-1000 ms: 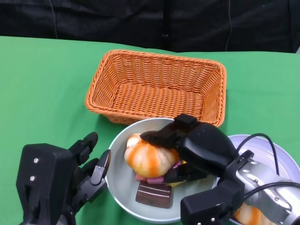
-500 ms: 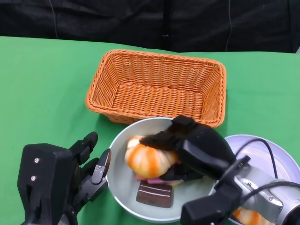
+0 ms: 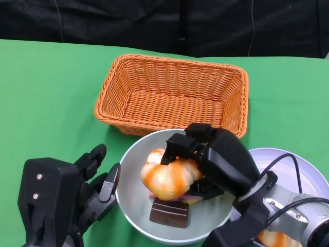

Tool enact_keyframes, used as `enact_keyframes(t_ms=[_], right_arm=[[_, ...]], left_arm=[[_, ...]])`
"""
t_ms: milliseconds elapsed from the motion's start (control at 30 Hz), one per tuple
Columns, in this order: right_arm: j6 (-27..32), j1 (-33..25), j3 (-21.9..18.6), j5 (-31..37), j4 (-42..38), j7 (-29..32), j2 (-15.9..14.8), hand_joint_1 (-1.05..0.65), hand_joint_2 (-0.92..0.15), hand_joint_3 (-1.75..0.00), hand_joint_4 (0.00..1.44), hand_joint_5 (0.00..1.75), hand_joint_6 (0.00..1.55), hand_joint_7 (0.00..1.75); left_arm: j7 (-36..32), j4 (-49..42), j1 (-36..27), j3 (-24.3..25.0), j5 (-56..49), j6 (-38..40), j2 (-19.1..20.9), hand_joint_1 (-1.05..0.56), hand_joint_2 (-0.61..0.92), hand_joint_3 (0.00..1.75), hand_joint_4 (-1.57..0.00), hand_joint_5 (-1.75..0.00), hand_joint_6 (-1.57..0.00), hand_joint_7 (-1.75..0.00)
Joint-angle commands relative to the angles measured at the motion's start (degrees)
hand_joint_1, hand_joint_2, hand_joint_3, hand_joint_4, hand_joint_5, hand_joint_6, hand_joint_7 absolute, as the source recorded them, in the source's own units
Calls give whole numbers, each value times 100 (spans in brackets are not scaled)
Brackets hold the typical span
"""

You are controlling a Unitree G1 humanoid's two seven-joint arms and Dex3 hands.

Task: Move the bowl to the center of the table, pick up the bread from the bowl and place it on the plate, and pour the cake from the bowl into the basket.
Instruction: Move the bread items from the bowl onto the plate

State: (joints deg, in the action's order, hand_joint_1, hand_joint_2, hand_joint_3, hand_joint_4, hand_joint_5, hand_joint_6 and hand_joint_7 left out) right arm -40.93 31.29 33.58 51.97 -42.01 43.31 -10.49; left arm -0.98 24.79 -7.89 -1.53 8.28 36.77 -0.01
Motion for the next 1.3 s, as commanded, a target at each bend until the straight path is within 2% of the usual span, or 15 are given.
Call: enact_keyframes(t_ms=[33,167,200,300,500,567,633,767,833,900,1300], right_arm=[[-34,4,-75,-97,64,36,-58,-19,-34,-132,101,175,75,175],[-35,4,-76,-97,64,35,-57,-19,-34,-133,101,175,75,175],[-186,-112,-183,-201,416,77,-122,-19,-33,-133,101,175,75,175],[-464,-567,-633,-846,1566,-290,-280,-25,-29,-157,102,175,78,175],[-426,-792,-870,-1002,1919,-743,-222,-26,-27,-161,103,175,78,175],[-358,-1062,-1101,-1790,2477,-1406,-324,-23,-18,-169,102,175,80,172],[-287,-1229,-1254,-2200,2801,-1853,-338,-22,-13,-173,102,175,81,170],[-217,-1352,-1427,-2324,2983,-2246,-233,-22,-12,-175,102,175,81,170],[-165,-1591,-1687,-2902,3457,-2676,-439,-17,-11,-175,102,175,85,164],[-109,-1729,-1851,-3194,3717,-2985,-487,-14,-11,-175,103,175,87,160],[-70,-1864,-2181,-3266,3871,-3556,-198,-13,-11,-175,103,175,89,158]], left_arm=[[36,-40,-3,38,-56,-77,79,-64,92,60,-5,-38,-22,-1],[36,-41,-4,37,-55,-79,79,-64,92,60,-5,-38,-22,-1],[56,-61,-6,44,-31,-109,69,-64,92,60,-6,-38,-22,-1],[105,-98,-2,52,-3,-141,82,-63,92,60,-7,-38,-22,-1],[119,-109,-1,56,-8,-152,82,-63,92,59,-7,-38,-23,-1],[147,-126,16,70,-1,-159,97,-63,92,59,-7,-38,-23,-1],[161,-134,22,77,3,-164,103,-63,92,59,-7,-38,-23,-1],[159,-136,23,75,9,-168,108,-63,92,59,-7,-38,-23,-1],[176,-184,54,83,12,-168,130,-64,92,60,-6,-38,-22,0],[186,-207,70,87,13,-169,140,-64,92,60,-6,-37,-22,0],[189,-214,73,88,17,-175,144,-64,92,60,-6,-37,-22,0]])
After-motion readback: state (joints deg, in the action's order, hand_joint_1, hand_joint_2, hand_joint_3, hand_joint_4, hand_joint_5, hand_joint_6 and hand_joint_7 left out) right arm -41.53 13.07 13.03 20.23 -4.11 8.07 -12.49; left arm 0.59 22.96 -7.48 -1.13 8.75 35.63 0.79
